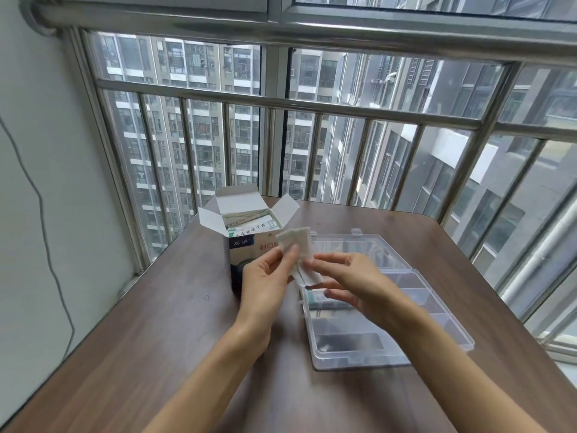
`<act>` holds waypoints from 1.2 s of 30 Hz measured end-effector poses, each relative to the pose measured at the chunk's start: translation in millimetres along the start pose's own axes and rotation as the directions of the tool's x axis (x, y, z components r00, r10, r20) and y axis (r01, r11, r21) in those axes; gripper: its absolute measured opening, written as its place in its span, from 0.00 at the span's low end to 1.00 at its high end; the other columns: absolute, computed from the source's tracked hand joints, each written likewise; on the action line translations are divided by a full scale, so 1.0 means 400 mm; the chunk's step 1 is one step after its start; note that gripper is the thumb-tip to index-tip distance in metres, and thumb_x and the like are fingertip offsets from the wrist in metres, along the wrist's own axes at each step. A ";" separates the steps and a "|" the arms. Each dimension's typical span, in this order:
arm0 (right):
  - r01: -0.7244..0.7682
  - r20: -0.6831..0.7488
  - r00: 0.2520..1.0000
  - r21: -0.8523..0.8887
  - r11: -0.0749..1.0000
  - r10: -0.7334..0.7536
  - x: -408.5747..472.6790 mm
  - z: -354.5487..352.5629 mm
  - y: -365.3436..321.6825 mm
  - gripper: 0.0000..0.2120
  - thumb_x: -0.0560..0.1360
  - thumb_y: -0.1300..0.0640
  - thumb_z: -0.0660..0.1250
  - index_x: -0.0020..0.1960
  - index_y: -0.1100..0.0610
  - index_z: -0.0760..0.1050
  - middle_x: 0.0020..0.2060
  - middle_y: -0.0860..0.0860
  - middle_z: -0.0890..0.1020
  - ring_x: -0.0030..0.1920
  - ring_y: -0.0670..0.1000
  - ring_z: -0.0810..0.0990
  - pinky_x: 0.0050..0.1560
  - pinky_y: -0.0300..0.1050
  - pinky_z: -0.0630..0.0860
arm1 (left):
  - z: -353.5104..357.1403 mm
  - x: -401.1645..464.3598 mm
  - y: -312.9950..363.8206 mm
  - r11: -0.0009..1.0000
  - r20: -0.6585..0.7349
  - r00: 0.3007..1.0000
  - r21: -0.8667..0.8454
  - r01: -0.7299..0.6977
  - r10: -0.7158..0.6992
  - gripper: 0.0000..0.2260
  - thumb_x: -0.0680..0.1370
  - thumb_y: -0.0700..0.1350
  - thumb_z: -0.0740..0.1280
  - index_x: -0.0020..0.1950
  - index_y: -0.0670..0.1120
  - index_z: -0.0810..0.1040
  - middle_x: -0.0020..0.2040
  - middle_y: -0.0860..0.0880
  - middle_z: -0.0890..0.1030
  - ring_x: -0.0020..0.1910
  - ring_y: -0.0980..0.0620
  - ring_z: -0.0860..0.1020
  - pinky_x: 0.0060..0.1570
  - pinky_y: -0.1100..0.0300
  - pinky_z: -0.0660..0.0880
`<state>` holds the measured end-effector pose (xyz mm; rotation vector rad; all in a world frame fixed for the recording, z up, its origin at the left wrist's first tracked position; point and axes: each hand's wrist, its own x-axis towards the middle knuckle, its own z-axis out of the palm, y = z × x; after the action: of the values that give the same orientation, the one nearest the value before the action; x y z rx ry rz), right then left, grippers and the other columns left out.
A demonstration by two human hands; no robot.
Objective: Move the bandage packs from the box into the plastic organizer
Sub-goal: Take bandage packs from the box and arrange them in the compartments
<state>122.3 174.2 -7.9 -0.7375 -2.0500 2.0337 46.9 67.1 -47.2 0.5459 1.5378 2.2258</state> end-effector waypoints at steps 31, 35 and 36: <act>0.289 0.093 0.953 -0.572 0.768 -0.289 0.064 -0.154 0.029 0.09 0.72 0.63 0.72 0.52 0.59 0.81 0.39 0.53 0.84 0.35 0.46 0.81 0.37 0.36 0.77 | 0.018 0.075 0.009 0.592 0.335 0.938 0.775 -0.223 -0.085 0.11 0.75 0.43 0.71 0.55 0.53 0.79 0.49 0.52 0.83 0.47 0.57 0.80 0.49 0.61 0.78; 0.353 0.159 0.916 -0.758 0.549 -0.369 0.082 -0.139 0.028 0.06 0.68 0.56 0.76 0.44 0.54 0.83 0.35 0.50 0.85 0.36 0.45 0.83 0.42 0.44 0.80 | 0.029 0.052 0.019 0.184 0.424 0.902 0.883 -0.431 0.077 0.08 0.78 0.53 0.65 0.56 0.57 0.78 0.51 0.57 0.82 0.53 0.56 0.77 0.50 0.59 0.71; 0.364 0.186 0.908 -0.793 0.489 -0.374 0.085 -0.137 0.025 0.05 0.68 0.55 0.75 0.43 0.52 0.83 0.35 0.49 0.85 0.37 0.44 0.83 0.44 0.45 0.80 | 0.031 0.052 0.019 0.088 0.469 0.875 0.873 -0.480 0.123 0.09 0.79 0.52 0.63 0.58 0.56 0.78 0.52 0.57 0.82 0.54 0.56 0.75 0.50 0.58 0.68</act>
<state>119.7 237.6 -21.9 -0.3148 -2.8146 0.7485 34.8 85.1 -34.0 1.6067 2.7688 0.7751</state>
